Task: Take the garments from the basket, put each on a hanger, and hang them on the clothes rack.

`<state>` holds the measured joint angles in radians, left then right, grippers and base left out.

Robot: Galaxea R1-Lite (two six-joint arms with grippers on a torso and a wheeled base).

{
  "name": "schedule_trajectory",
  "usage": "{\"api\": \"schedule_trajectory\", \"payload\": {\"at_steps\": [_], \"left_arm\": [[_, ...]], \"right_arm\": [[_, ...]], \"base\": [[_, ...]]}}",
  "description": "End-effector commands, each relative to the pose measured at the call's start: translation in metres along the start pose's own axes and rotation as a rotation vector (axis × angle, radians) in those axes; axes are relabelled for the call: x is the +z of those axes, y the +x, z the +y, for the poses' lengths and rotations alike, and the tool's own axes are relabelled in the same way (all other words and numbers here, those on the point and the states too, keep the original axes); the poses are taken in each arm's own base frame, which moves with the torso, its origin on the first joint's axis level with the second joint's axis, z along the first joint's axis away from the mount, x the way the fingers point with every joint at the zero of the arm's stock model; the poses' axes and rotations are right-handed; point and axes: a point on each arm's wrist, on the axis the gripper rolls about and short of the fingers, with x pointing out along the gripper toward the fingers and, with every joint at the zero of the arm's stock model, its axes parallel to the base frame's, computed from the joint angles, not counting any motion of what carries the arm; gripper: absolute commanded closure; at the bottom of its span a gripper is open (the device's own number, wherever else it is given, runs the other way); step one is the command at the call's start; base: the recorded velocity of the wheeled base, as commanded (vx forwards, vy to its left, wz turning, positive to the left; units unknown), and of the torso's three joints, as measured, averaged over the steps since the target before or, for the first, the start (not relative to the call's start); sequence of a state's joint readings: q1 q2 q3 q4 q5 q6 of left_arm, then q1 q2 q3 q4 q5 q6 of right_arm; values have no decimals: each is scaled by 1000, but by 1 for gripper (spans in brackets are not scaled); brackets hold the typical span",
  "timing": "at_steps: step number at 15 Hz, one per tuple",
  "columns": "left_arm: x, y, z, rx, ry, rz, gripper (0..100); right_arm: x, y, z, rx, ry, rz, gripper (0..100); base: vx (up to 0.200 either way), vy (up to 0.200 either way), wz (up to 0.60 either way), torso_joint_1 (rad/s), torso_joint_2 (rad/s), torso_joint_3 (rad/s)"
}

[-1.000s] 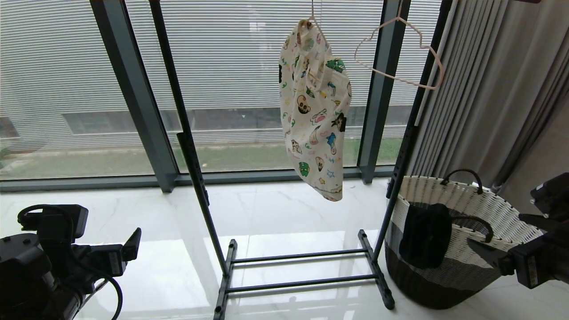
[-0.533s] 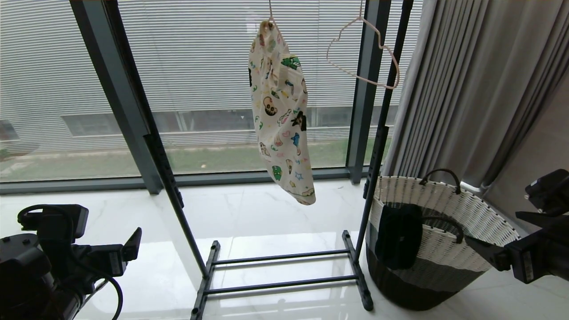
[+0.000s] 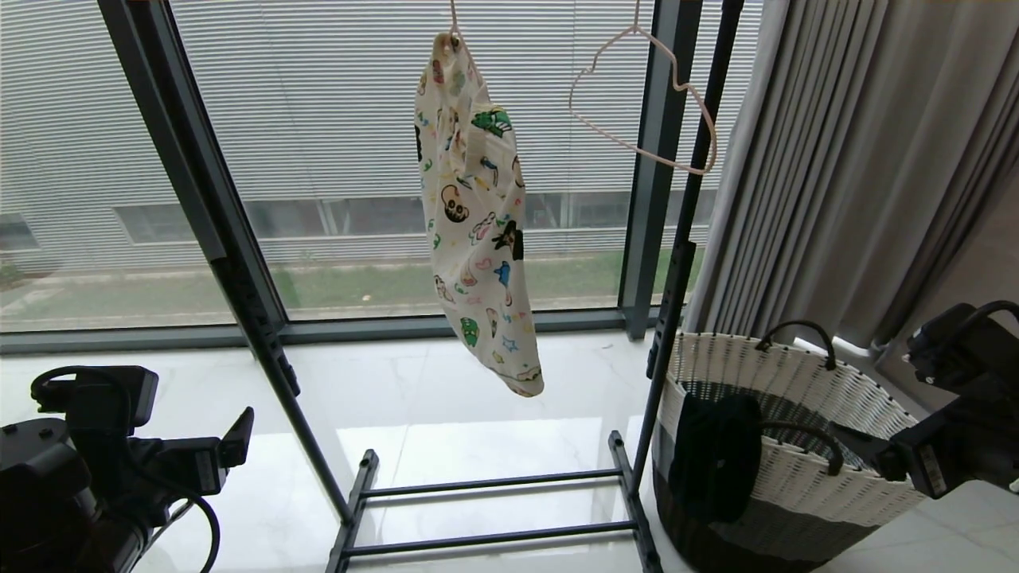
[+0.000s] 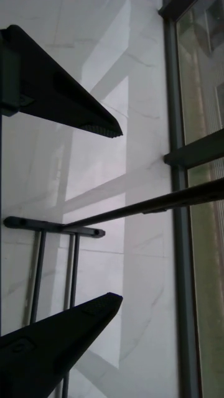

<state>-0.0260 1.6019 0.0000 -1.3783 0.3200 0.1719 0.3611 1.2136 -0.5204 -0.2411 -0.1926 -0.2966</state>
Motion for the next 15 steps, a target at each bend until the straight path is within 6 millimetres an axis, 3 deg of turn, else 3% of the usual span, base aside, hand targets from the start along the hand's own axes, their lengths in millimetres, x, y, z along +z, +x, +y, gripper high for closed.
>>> {"api": "schedule_trajectory", "payload": {"at_steps": [1,4,8,15], "left_arm": [[0,0,0,1,0,-1,0],[0,0,-1,-2,-1,0,0],[0,0,-1,-4,-6,-2,0],[8,-8,-3,-56,-7,-59,0]], "right_arm": [[-5,8,-4,5,-25,42,0],[-21,27,-11,135,-211,138,0],[-37,67,-1,278,-404,243,0],[-34,126,3,291,-417,263,0]], "base": [[200,0,0,-7,2,2],[67,0,0,1,1,2],[0,0,0,0,0,0],[0,0,0,0,0,0]]}}
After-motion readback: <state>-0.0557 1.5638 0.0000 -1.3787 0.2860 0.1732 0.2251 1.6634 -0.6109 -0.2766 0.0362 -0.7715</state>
